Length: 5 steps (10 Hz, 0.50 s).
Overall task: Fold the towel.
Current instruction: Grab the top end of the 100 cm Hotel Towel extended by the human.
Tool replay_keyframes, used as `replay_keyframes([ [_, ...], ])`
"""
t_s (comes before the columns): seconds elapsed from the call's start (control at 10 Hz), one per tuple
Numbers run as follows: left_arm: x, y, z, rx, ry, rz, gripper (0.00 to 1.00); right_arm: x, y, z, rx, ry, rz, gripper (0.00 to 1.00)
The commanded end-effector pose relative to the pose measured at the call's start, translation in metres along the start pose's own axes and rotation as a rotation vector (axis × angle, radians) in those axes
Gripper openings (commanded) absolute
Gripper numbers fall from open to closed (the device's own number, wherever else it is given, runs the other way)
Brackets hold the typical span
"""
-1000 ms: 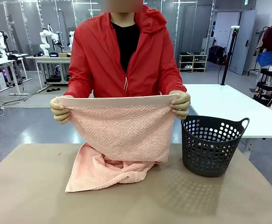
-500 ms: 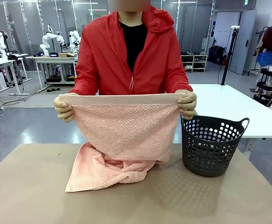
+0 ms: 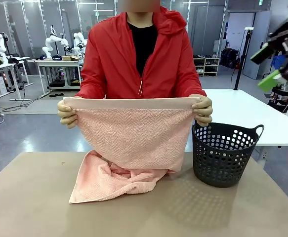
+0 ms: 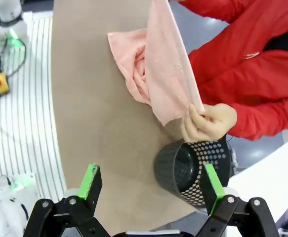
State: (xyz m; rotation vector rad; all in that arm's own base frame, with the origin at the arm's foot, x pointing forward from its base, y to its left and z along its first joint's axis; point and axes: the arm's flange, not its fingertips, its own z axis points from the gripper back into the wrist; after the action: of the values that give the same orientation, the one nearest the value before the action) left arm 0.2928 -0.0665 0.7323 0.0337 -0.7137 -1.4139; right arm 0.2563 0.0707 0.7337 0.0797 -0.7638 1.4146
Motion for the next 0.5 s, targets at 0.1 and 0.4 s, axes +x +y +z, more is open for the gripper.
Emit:
replay_keyframes([
  [0.1,-0.006,-0.005,-0.007,-0.003,-0.029,0.043,1.0,0.01,-0.008,-0.009,-0.03,0.018,-0.014,1.0],
  [0.4,0.004,-0.003,-0.007,0.005,0.012,-0.02,1.0,0.008,0.0,-0.006,-0.006,0.017,0.034,1.0],
])
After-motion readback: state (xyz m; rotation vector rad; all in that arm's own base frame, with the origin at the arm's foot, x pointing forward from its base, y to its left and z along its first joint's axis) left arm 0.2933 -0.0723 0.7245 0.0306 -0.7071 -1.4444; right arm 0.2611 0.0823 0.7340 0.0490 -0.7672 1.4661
